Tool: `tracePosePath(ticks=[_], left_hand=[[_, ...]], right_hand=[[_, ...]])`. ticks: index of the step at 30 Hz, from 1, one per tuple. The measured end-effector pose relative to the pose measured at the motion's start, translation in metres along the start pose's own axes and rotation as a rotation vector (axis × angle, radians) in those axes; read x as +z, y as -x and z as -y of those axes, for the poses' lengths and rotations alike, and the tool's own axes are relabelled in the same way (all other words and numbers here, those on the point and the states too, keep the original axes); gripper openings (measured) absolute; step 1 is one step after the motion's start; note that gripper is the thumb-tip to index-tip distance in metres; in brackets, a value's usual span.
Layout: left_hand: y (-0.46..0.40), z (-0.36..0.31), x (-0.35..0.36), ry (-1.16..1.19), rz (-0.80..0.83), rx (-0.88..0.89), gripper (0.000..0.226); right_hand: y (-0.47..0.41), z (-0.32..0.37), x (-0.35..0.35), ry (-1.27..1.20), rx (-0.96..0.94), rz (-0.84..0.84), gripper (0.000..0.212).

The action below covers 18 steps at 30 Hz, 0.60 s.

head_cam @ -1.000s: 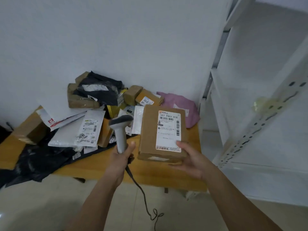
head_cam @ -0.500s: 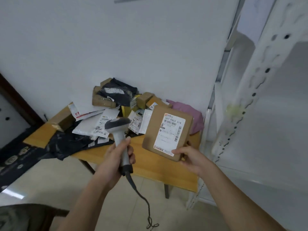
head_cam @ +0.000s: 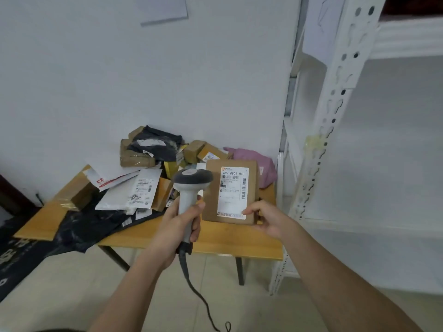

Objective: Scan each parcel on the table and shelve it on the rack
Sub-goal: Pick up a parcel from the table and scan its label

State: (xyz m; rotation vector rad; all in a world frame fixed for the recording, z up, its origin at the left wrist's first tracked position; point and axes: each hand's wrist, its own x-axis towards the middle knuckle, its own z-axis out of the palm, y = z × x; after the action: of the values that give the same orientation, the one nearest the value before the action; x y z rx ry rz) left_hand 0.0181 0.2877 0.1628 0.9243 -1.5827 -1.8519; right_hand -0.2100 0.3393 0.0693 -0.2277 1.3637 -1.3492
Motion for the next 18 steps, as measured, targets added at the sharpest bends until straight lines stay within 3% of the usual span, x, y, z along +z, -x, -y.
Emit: tracePosePath(ticks=[8, 18], left_hand=[[-0.001, -0.008, -0.013, -0.171, 0.109, 0.067, 0.023], [-0.005, -0.007, -0.016, -0.026, 0.147, -0.063, 0.029]], right_hand=[[0.01, 0.002, 0.017, 0.094, -0.032, -0.033, 0.055], [0.001, 0.008, 0.029, 0.023, -0.108, -0.042, 0.052]])
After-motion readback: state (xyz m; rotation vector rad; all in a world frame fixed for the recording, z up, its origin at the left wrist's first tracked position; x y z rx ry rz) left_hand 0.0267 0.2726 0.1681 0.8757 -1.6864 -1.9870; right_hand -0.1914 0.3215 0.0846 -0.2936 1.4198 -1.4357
